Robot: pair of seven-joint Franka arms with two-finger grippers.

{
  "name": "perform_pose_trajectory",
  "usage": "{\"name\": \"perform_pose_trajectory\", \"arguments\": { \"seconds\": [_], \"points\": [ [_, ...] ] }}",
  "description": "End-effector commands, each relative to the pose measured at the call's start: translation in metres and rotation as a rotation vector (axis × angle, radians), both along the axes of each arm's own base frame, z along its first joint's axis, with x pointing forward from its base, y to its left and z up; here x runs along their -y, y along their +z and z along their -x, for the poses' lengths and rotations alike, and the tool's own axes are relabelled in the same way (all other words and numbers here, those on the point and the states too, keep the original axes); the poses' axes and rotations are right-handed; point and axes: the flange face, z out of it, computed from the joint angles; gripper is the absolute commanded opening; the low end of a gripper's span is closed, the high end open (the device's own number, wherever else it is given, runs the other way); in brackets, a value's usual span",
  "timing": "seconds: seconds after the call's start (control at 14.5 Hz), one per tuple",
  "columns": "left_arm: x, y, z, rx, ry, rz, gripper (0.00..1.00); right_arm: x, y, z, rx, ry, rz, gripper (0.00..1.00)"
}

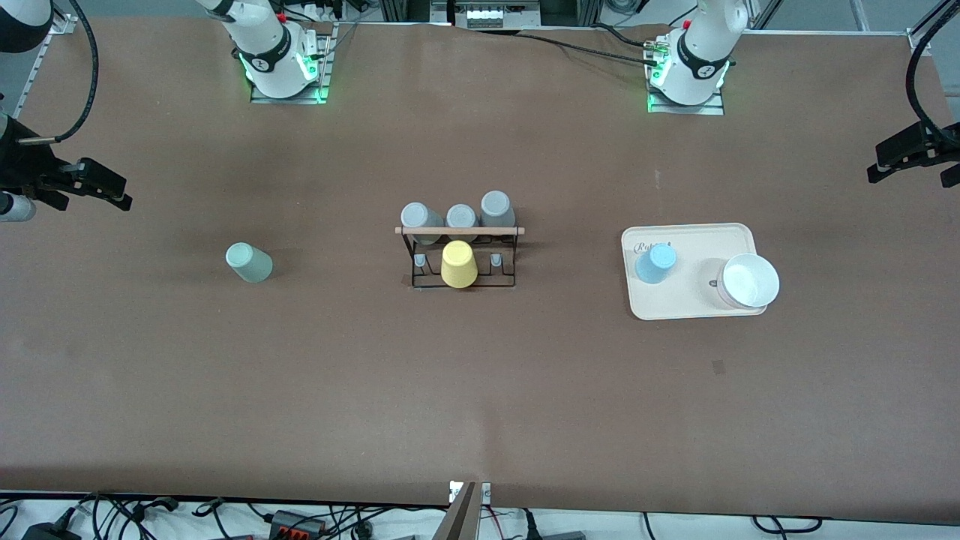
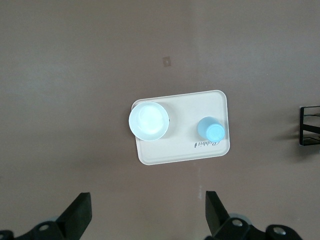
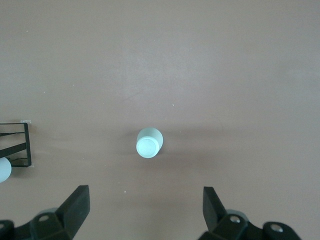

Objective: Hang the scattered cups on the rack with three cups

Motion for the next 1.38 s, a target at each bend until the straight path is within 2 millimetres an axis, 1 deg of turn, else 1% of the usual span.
{"name": "perform_pose_trajectory", "arguments": {
  "seconds": [0.0,0.14,0.41,0.96,1.03,1.17,1.31],
  "points": [
    [0.0,0.001,0.0,-0.003,-0.017,0.005,1.0,-0.003,-0.003,0.008,-0.011,0.015,0.011,1.0],
    [-0.001,0.002,0.001,-0.002,-0.015,0.004,1.0,-0.003,0.001,0.01,-0.002,0.018,0.011,1.0],
    [0.0,0.003,0.001,0.0,-0.015,0.004,1.0,-0.003,0.001,0.01,0.001,0.018,0.011,1.0],
    [0.001,0.001,0.0,0.0,-0.014,0.007,1.0,-0.003,-0.004,0.007,0.001,0.018,0.012,1.0],
    [0.002,-0.005,-0.004,-0.007,-0.007,0.013,1.0,-0.003,-0.004,0.007,0.003,0.015,0.012,1.0],
    [0.011,-0.03,-0.013,-0.056,0.027,0.012,1.0,-0.004,-0.007,0.005,-0.005,0.015,0.012,1.0],
    [0.03,-0.053,-0.022,-0.097,0.062,0.012,1.0,-0.005,-0.011,0.002,-0.011,0.013,0.011,1.0]
  ]
}}
